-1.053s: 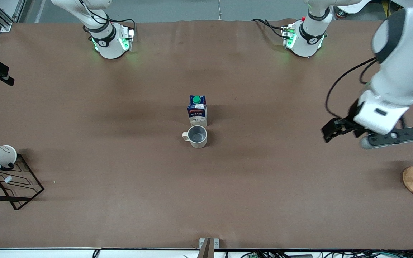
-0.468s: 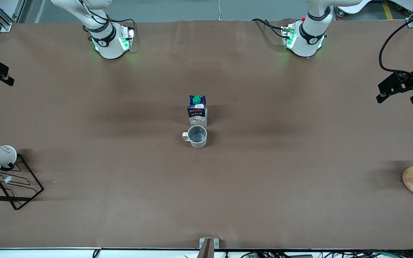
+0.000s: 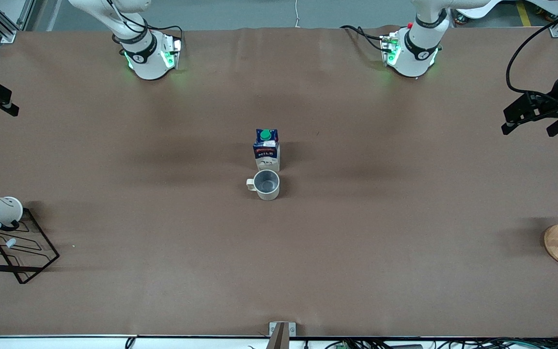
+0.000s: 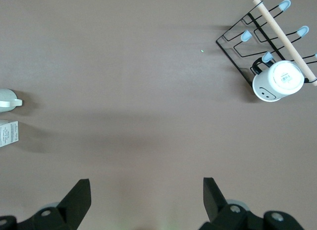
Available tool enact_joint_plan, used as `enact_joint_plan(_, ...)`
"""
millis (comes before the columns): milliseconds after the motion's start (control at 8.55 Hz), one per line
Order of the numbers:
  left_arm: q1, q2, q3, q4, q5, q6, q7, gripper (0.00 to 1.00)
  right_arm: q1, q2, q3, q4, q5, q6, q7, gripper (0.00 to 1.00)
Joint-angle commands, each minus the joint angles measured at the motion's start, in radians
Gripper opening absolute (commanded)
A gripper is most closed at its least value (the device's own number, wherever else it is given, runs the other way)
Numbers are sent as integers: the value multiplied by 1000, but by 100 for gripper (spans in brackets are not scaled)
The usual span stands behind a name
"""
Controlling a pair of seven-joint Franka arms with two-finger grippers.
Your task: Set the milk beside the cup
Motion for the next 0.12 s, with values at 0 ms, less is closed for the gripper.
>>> enact_joint_plan(0,4,2,-2,29,3,-32,8,100,-5,-14,5,-11,-12,7,0,100)
